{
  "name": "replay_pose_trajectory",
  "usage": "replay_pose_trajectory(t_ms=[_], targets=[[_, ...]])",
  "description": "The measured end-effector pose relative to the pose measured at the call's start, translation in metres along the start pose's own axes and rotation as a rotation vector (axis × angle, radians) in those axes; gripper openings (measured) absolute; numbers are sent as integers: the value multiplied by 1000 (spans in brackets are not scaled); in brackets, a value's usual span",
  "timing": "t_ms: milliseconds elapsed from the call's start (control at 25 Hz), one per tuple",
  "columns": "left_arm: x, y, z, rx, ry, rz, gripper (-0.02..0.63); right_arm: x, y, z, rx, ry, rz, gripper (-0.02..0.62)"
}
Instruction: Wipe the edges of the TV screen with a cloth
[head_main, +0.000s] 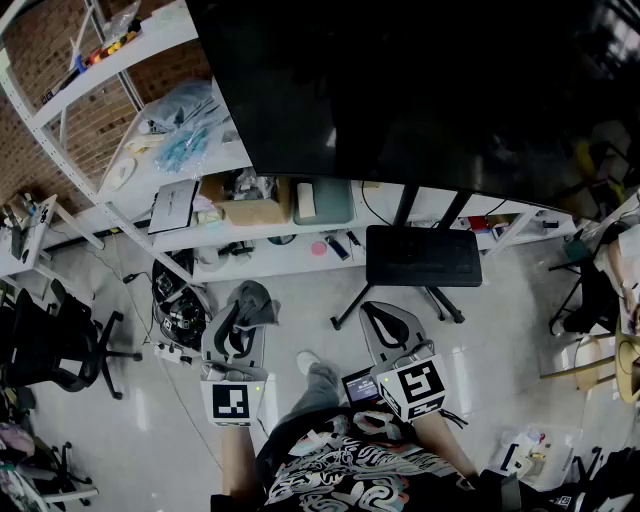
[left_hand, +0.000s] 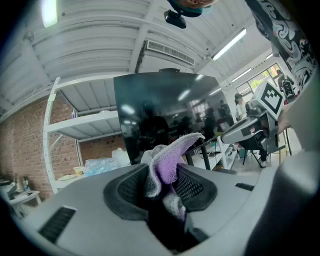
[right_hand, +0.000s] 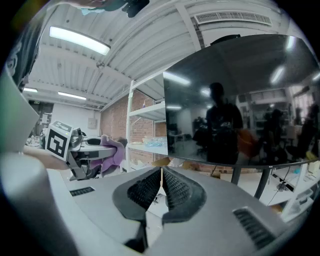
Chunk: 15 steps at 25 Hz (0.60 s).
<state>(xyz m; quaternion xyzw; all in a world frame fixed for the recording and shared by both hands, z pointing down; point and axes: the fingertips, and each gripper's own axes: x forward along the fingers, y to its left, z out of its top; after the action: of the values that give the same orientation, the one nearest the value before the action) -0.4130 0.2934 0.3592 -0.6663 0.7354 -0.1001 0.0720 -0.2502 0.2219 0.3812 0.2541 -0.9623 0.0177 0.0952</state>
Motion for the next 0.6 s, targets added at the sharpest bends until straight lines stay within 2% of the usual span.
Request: replay_pose_trajectory(t_ms=[600], targets=[[3,-8,2,3,11,-26,150,-5,-10,-3,22,-2,-19,35]])
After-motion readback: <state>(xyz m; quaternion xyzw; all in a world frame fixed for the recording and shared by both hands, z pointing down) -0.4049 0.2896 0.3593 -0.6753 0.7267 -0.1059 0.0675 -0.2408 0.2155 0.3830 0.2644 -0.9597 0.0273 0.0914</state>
